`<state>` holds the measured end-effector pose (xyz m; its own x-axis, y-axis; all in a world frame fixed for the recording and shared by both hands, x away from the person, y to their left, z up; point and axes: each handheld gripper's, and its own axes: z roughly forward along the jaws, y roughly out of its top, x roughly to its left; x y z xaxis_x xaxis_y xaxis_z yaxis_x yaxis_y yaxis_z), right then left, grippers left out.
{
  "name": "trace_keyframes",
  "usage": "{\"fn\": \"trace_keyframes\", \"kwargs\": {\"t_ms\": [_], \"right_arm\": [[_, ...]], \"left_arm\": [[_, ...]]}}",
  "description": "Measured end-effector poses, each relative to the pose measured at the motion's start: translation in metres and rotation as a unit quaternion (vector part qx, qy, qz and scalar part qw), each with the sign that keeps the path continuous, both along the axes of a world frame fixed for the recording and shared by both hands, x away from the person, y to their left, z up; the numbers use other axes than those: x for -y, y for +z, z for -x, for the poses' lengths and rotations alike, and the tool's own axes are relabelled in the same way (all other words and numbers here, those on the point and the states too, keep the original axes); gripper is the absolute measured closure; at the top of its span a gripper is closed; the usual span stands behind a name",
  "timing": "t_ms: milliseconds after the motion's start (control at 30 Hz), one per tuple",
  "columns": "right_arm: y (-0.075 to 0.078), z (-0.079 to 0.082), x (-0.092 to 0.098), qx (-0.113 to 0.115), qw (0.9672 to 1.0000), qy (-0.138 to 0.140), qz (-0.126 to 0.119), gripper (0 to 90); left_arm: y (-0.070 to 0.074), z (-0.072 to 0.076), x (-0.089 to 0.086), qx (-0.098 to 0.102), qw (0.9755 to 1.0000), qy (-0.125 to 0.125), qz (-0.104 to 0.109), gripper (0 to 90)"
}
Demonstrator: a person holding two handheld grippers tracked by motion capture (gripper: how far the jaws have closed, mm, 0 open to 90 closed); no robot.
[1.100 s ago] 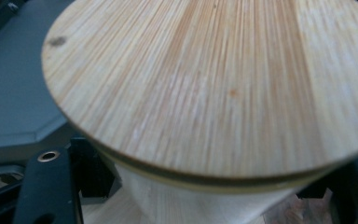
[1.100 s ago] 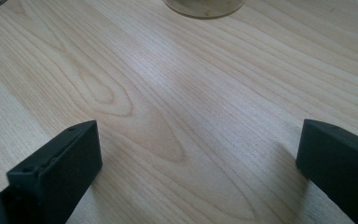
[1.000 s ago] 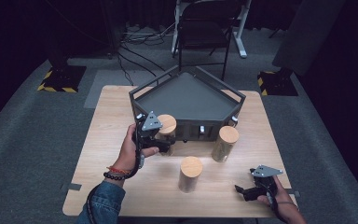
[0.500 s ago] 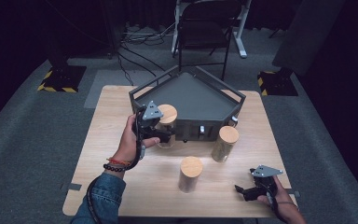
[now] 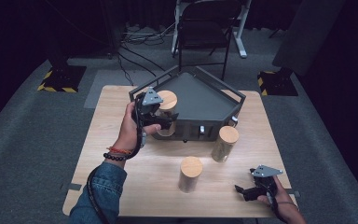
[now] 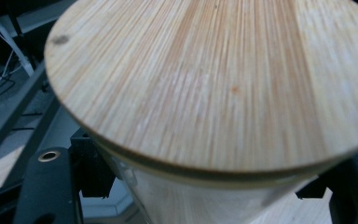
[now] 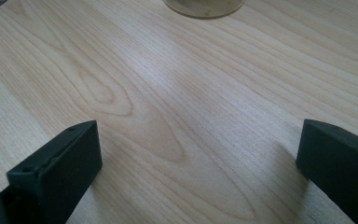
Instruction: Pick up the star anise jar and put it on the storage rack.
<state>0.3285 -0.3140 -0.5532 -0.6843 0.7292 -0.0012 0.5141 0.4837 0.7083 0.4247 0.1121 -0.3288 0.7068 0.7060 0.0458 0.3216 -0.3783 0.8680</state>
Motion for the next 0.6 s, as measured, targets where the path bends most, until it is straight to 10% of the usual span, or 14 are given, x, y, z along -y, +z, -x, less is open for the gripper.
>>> {"fn": "trace_keyframes", "kwargs": {"t_ms": [600], "right_arm": [[0.0, 0.0, 0.0, 0.0, 1.0, 0.0, 0.0, 0.0]], "left_arm": [[0.016, -0.037, 0.012, 0.003, 0.9997, 0.024, 0.005, 25.0]]}}
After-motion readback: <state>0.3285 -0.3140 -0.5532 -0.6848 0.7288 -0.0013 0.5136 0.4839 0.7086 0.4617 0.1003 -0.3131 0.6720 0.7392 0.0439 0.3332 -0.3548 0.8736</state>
